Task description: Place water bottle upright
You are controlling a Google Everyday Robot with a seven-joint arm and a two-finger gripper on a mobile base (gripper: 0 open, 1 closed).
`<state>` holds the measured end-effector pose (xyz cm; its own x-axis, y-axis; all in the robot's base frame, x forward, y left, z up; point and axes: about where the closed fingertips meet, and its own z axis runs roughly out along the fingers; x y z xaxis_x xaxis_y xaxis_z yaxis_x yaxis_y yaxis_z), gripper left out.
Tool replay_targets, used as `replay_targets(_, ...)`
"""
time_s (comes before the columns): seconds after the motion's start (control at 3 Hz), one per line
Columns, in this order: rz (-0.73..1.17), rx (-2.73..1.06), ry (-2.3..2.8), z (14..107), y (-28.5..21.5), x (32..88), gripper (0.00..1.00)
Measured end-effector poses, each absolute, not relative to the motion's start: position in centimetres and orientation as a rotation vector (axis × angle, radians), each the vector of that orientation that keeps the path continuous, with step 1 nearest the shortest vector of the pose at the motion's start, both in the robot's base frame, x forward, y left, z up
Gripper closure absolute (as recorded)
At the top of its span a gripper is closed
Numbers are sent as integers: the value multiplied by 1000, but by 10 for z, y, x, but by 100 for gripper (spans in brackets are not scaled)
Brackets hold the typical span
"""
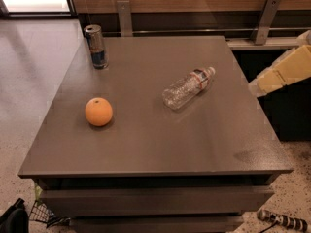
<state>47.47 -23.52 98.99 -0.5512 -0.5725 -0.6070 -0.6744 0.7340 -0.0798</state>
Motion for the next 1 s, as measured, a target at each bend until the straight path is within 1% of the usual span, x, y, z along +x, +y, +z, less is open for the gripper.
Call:
replay_targets(0.33, 319, -762, 2337, 998, -245, 508, 0)
replay_targets(0.67, 354, -618, 2359, 1005, -251, 531, 0)
replay_targets(1.0, 367, -592, 2371, 1005, -250, 531, 0)
